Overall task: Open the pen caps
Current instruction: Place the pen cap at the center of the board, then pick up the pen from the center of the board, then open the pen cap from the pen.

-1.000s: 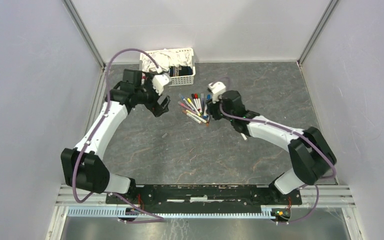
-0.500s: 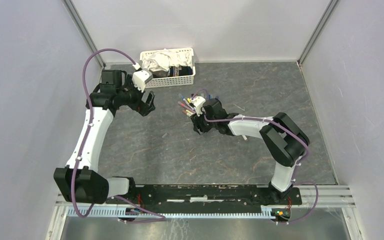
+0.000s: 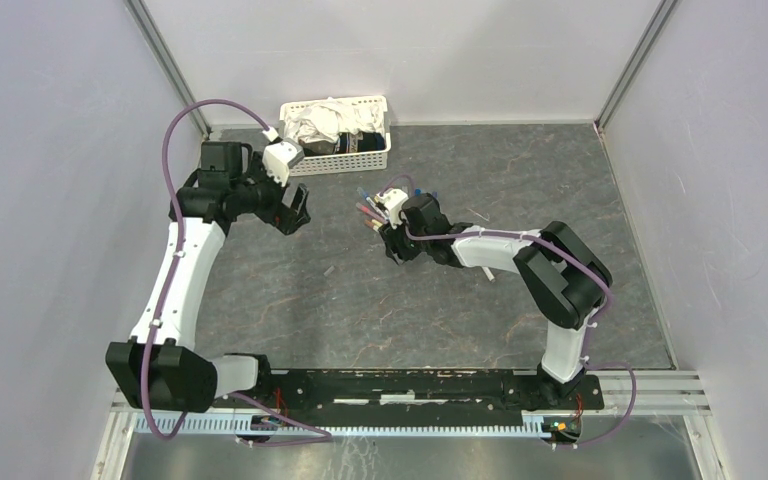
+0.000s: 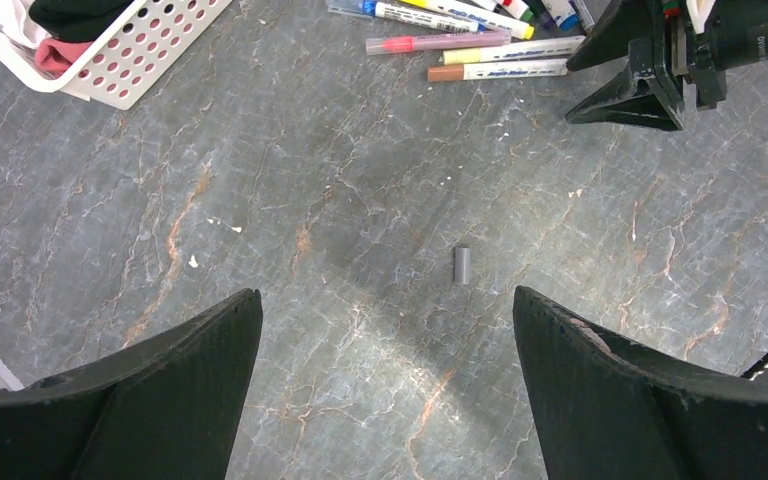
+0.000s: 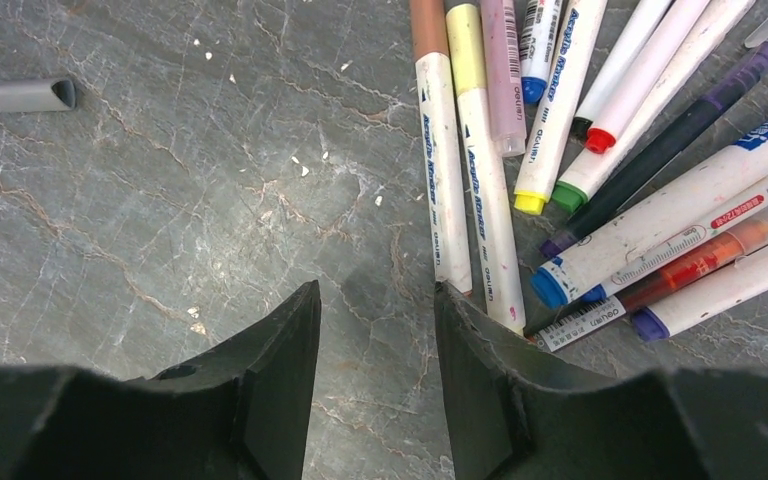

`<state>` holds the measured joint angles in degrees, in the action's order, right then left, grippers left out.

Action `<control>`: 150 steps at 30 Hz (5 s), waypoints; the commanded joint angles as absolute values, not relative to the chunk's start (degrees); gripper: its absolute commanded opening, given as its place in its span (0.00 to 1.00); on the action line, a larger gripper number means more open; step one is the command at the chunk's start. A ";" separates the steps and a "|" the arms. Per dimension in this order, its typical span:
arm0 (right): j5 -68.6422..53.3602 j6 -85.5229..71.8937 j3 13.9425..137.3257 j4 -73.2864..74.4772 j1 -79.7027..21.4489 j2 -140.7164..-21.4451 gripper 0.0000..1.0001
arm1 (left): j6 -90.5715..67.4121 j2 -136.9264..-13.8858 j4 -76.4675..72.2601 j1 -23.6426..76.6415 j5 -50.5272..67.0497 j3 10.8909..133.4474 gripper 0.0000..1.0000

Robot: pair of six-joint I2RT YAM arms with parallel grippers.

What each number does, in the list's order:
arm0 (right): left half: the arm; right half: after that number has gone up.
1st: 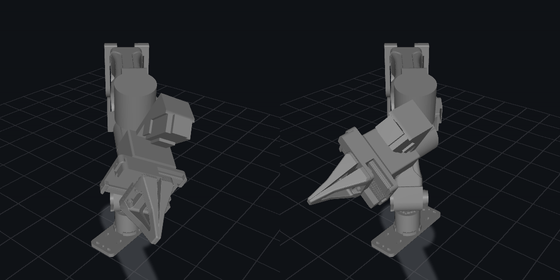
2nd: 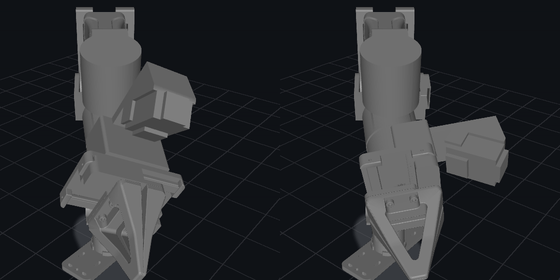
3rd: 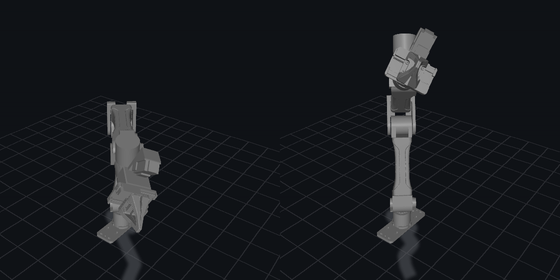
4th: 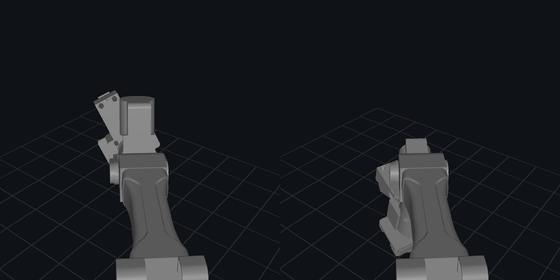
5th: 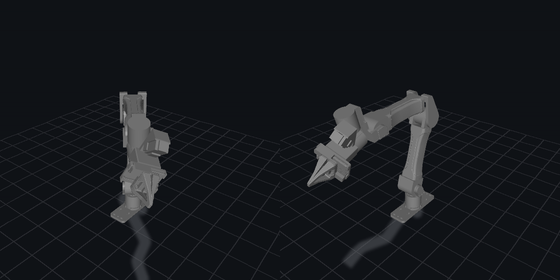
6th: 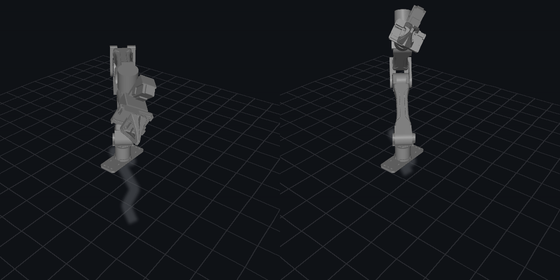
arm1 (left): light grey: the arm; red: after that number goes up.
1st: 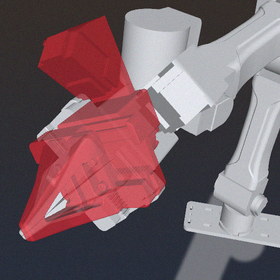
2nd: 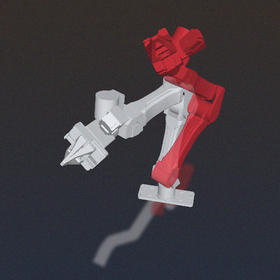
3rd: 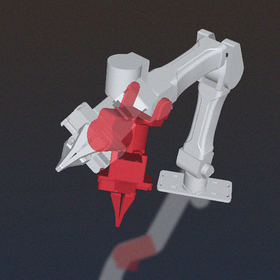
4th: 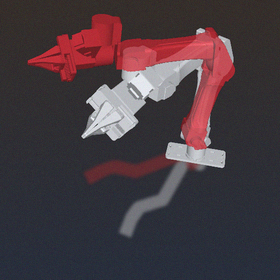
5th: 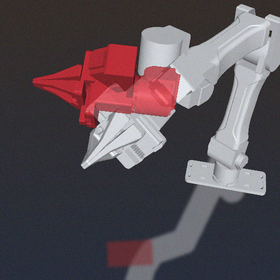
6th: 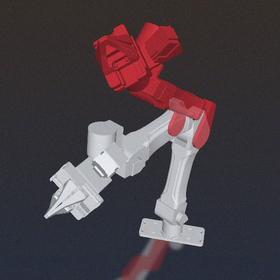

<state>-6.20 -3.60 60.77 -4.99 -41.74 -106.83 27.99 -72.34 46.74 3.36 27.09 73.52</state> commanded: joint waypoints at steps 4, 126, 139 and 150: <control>-5.36 -2.23 65.62 -4.41 -41.55 -107.82 0.50 | 25.83 -70.47 47.56 3.25 29.71 73.79 1.00; -53.45 -10.24 60.29 -12.68 -42.69 -100.16 0.33 | 69.68 -78.25 61.64 16.79 53.54 59.14 0.02; -55.03 -14.26 62.80 -16.65 -44.45 -103.91 0.19 | 72.67 -76.26 67.62 16.85 54.14 62.42 0.02; -55.08 -15.01 57.19 -18.78 -44.70 -100.55 0.24 | 69.10 -74.87 62.54 16.79 55.17 63.05 0.02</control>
<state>-56.62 -14.20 58.15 -15.38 -44.73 -102.89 70.11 -77.10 64.12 16.53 51.16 60.49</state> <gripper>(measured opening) 0.316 0.090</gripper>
